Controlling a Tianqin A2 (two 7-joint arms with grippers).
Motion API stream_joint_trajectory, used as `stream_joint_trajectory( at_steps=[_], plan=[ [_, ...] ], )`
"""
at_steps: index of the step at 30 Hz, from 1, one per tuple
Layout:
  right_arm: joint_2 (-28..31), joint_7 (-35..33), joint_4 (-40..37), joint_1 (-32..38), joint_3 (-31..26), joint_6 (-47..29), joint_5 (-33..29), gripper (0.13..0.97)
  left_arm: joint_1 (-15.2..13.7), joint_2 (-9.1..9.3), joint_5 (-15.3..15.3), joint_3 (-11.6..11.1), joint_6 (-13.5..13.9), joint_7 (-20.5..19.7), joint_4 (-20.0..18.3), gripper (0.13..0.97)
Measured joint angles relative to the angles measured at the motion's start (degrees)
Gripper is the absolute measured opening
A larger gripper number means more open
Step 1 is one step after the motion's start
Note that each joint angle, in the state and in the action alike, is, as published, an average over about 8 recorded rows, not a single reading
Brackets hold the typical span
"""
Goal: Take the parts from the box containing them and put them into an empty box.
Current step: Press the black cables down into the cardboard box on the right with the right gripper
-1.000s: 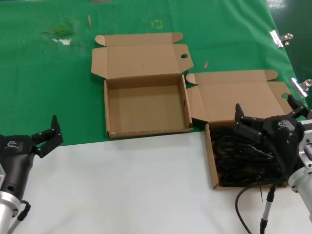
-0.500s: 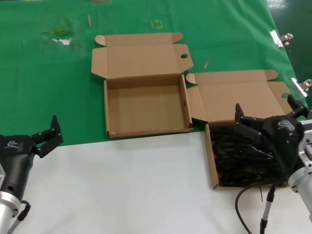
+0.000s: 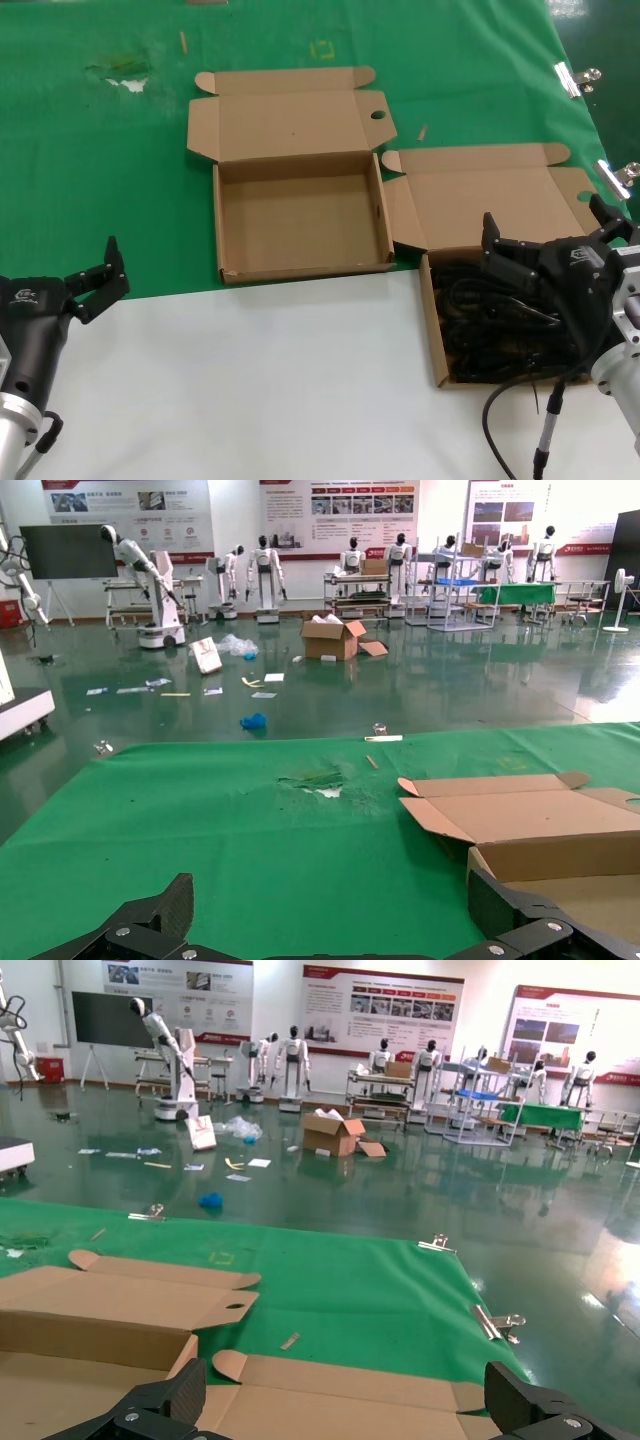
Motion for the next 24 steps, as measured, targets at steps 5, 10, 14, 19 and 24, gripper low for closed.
stream_joint_trajectory(
  at_steps=[5,10,14,19,24],
  plan=[
    [0.0,0.0,0.0,0.0,0.0,0.0,0.0,0.966,0.0,0.0,0.0,0.0,0.0,0.0,0.0,0.966],
    [0.0,0.0,0.0,0.0,0.0,0.0,0.0,0.966,0.0,0.0,0.0,0.0,0.0,0.0,0.0,0.966],
    [0.0,0.0,0.0,0.0,0.0,0.0,0.0,0.966,0.0,0.0,0.0,0.0,0.0,0.0,0.0,0.966],
    [0.0,0.0,0.0,0.0,0.0,0.0,0.0,0.966,0.0,0.0,0.0,0.0,0.0,0.0,0.0,0.966],
    [0.0,0.0,0.0,0.0,0.0,0.0,0.0,0.966,0.0,0.0,0.0,0.0,0.0,0.0,0.0,0.966]
  ],
)
